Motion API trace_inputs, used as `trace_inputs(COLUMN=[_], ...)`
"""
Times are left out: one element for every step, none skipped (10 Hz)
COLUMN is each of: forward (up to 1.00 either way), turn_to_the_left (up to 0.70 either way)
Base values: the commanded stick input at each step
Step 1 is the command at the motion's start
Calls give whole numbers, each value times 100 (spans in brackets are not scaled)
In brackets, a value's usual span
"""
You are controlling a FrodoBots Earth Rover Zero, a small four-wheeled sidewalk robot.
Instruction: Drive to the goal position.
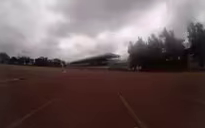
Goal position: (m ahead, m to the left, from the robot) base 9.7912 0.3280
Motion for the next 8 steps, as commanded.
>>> trace_inputs(forward=[70,70,70,70,70,70,70,70], turn_to_the_left=[0,0,0,0,0,0,0,0])
